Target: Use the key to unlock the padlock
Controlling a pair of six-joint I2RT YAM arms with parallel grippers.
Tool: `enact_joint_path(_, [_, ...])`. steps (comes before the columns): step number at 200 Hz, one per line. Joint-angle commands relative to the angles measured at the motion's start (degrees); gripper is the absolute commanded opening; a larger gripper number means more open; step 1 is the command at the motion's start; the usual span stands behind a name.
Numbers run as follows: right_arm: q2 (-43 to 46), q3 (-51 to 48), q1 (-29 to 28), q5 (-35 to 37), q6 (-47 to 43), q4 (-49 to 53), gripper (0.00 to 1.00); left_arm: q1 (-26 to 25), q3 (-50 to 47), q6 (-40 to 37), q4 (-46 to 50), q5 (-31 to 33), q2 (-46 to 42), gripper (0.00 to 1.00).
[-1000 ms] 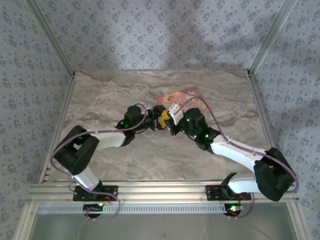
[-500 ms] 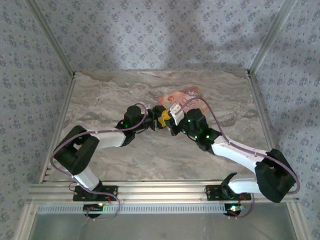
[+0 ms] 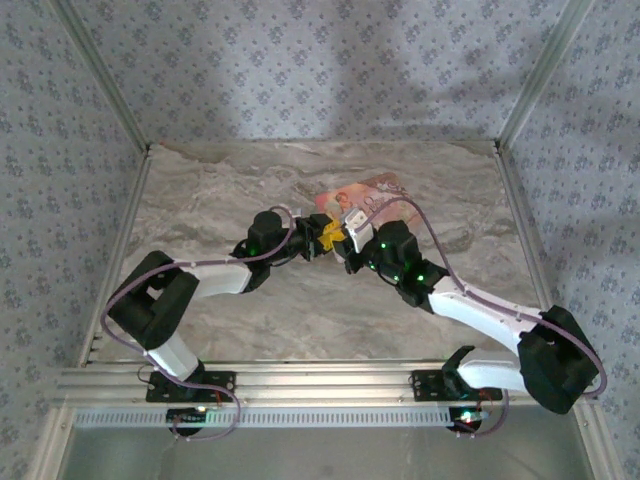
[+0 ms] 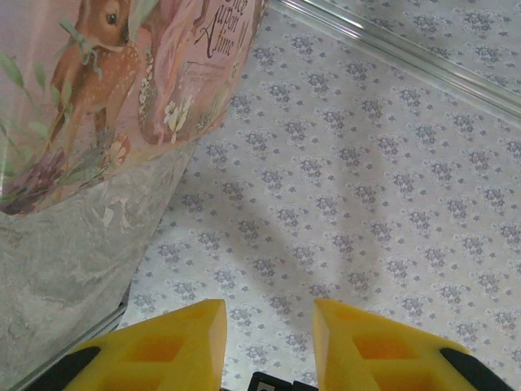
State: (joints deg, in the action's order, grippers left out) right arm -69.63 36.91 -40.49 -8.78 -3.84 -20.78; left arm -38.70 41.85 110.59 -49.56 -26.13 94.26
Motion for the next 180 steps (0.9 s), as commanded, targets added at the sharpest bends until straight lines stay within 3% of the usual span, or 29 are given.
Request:
enact_joint_path(1, [1.38, -0.83, 0.24, 0.90, 0.91, 0.77, 0.00, -0.22, -0.45, -0.04, -1.94, 0.22, 0.42, 0.30])
enact_joint_path(105, [3.24, -1.90, 0.85, 1.05, 2.19, 0.00, 0.00, -0.19, -0.88, -0.90, -1.50, 0.34, 0.40, 0.00])
enact_joint_path(145, [4.98, -3.41, 3.10, -1.45, 6.32, -1.11, 0.00, -0.23, -0.54, -5.77, -0.55, 2.44, -0.72, 0.00])
enact_joint_path(167, [6.86, -4.61, 5.20, -3.06, 11.03, -2.43, 0.23, -0.15, 0.52, -14.03, 1.59, 6.02, -2.91, 0.00])
enact_joint_path(180, [7.96, -5.40, 6.78, -4.97, 14.09, -3.82, 0.30, -0.17, 1.58, -20.86, 3.51, 8.31, -4.62, 0.00])
